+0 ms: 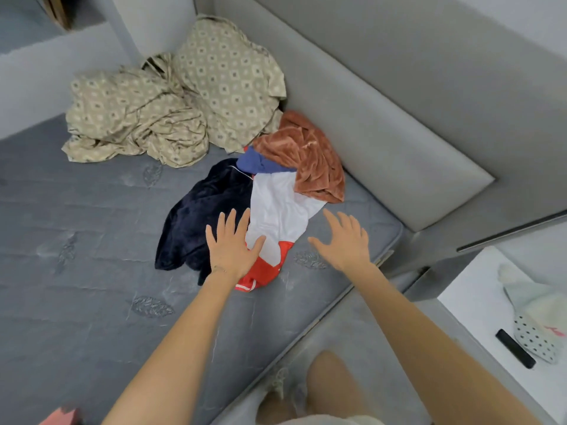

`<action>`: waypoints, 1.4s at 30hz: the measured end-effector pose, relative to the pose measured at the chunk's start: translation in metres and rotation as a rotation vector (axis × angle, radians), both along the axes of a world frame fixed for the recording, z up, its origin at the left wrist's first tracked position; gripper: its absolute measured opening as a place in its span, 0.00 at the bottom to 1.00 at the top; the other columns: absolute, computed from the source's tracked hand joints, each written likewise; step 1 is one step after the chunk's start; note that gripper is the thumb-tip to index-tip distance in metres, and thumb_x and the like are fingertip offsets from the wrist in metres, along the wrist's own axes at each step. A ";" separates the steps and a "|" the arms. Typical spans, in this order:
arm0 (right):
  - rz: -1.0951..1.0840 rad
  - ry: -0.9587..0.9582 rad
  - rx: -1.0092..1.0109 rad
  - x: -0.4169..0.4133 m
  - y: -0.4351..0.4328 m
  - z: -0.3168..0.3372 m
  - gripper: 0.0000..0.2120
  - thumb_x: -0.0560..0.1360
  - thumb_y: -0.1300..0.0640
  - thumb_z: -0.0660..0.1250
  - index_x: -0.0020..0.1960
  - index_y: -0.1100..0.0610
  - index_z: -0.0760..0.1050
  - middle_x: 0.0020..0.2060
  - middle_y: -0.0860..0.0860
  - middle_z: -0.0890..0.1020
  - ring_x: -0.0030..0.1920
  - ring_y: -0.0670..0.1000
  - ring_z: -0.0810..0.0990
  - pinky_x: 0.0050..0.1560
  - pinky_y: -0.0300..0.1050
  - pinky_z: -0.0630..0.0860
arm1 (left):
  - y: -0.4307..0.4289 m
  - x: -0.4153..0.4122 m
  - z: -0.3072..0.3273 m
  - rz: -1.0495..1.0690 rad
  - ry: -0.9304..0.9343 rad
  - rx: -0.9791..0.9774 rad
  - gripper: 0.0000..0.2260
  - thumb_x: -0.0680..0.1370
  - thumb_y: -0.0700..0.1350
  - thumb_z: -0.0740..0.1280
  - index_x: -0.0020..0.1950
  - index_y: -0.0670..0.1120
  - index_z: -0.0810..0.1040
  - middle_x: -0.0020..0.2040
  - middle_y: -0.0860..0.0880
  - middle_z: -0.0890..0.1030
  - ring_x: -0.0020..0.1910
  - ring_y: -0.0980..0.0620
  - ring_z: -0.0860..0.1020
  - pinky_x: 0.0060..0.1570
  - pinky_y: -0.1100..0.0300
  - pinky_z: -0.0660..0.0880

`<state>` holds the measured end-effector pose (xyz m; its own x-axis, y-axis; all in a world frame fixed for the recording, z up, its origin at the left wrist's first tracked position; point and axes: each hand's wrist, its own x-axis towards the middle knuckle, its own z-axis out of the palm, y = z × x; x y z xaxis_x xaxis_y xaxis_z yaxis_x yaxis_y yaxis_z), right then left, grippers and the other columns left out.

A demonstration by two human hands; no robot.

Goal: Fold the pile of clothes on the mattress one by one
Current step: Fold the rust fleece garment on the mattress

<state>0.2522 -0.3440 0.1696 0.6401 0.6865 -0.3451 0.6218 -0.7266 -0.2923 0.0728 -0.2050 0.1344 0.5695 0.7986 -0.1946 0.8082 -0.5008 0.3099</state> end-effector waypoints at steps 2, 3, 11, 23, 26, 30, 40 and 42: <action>-0.024 -0.002 -0.003 0.028 0.006 -0.005 0.36 0.77 0.36 0.59 0.78 0.46 0.50 0.78 0.54 0.54 0.78 0.56 0.48 0.75 0.58 0.50 | 0.009 0.031 -0.002 -0.030 0.000 -0.017 0.30 0.80 0.62 0.54 0.79 0.55 0.48 0.80 0.48 0.49 0.78 0.48 0.42 0.73 0.45 0.36; -0.034 -0.002 -0.002 0.042 0.009 -0.007 0.36 0.77 0.36 0.60 0.78 0.46 0.50 0.78 0.54 0.54 0.78 0.56 0.48 0.75 0.58 0.50 | 0.013 0.046 -0.005 -0.041 -0.002 -0.021 0.30 0.80 0.62 0.54 0.79 0.55 0.48 0.80 0.48 0.49 0.78 0.48 0.42 0.73 0.45 0.36; 0.021 0.006 -0.097 0.177 0.040 -0.044 0.36 0.77 0.36 0.59 0.78 0.45 0.48 0.78 0.54 0.51 0.78 0.57 0.47 0.75 0.58 0.50 | 0.045 0.176 -0.050 -0.034 0.062 -0.072 0.31 0.80 0.65 0.51 0.79 0.55 0.47 0.80 0.49 0.48 0.78 0.47 0.43 0.74 0.44 0.38; 0.164 0.173 -0.210 0.328 0.099 -0.160 0.41 0.76 0.37 0.63 0.78 0.45 0.43 0.78 0.53 0.48 0.78 0.56 0.48 0.76 0.57 0.50 | 0.077 0.314 -0.163 0.156 0.073 -0.200 0.32 0.80 0.60 0.57 0.79 0.53 0.47 0.80 0.48 0.49 0.78 0.46 0.45 0.74 0.44 0.40; 0.143 0.189 -0.198 0.341 0.113 -0.208 0.43 0.74 0.36 0.65 0.78 0.45 0.44 0.78 0.54 0.51 0.77 0.56 0.50 0.75 0.57 0.53 | 0.088 0.328 -0.209 0.186 0.052 -0.213 0.32 0.80 0.61 0.56 0.79 0.52 0.47 0.80 0.47 0.49 0.78 0.47 0.46 0.73 0.45 0.41; 0.092 0.235 -0.165 0.351 0.132 -0.280 0.47 0.71 0.36 0.68 0.78 0.44 0.43 0.77 0.57 0.54 0.77 0.58 0.53 0.73 0.59 0.58 | 0.105 0.347 -0.279 0.233 0.033 -0.271 0.35 0.79 0.59 0.61 0.79 0.50 0.47 0.79 0.46 0.50 0.78 0.46 0.47 0.74 0.45 0.45; -0.013 0.185 0.107 0.350 0.164 -0.384 0.33 0.76 0.57 0.67 0.76 0.51 0.55 0.60 0.60 0.74 0.60 0.62 0.74 0.57 0.60 0.74 | 0.132 0.384 -0.364 0.279 -0.249 -0.107 0.23 0.78 0.46 0.67 0.71 0.42 0.69 0.47 0.39 0.73 0.42 0.42 0.72 0.46 0.49 0.73; -0.130 0.211 0.189 0.352 0.164 -0.373 0.23 0.78 0.62 0.60 0.72 0.53 0.62 0.56 0.60 0.75 0.54 0.61 0.76 0.50 0.56 0.76 | 0.131 0.380 -0.353 0.293 -0.356 -0.173 0.13 0.79 0.45 0.61 0.62 0.41 0.73 0.46 0.42 0.72 0.43 0.46 0.69 0.46 0.49 0.73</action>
